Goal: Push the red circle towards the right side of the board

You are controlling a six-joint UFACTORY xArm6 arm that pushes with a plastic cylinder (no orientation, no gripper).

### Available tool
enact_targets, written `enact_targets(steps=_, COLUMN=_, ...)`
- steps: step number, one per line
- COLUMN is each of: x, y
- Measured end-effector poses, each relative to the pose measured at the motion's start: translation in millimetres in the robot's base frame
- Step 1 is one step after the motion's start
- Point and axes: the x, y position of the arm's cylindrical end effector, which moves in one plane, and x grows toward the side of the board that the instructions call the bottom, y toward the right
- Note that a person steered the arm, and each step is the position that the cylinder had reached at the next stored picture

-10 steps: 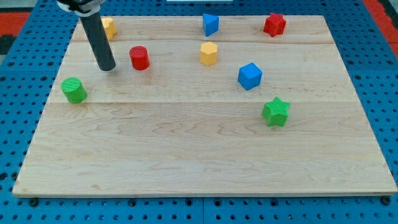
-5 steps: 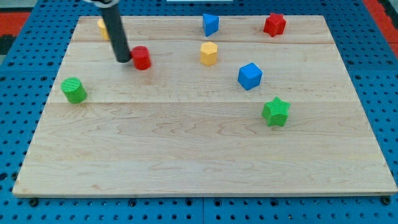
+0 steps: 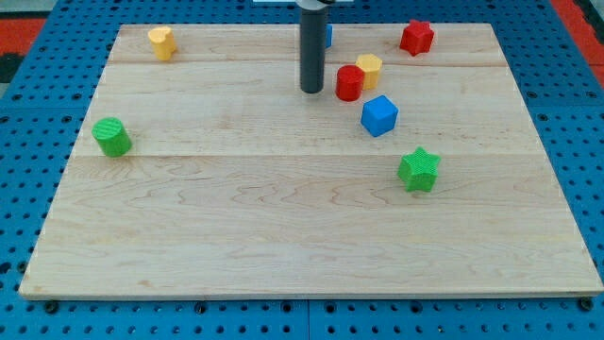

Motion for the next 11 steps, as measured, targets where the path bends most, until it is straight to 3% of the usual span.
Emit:
enact_targets(steps=1, x=-3, y=20)
enact_targets(steps=3, x=27, y=165)
enact_targets(steps=4, x=30, y=192)
enact_targets(steps=6, x=6, y=171)
enact_targets(steps=9, x=-1, y=259)
enact_targets(steps=10, x=5, y=298)
enact_targets(steps=11, x=24, y=300)
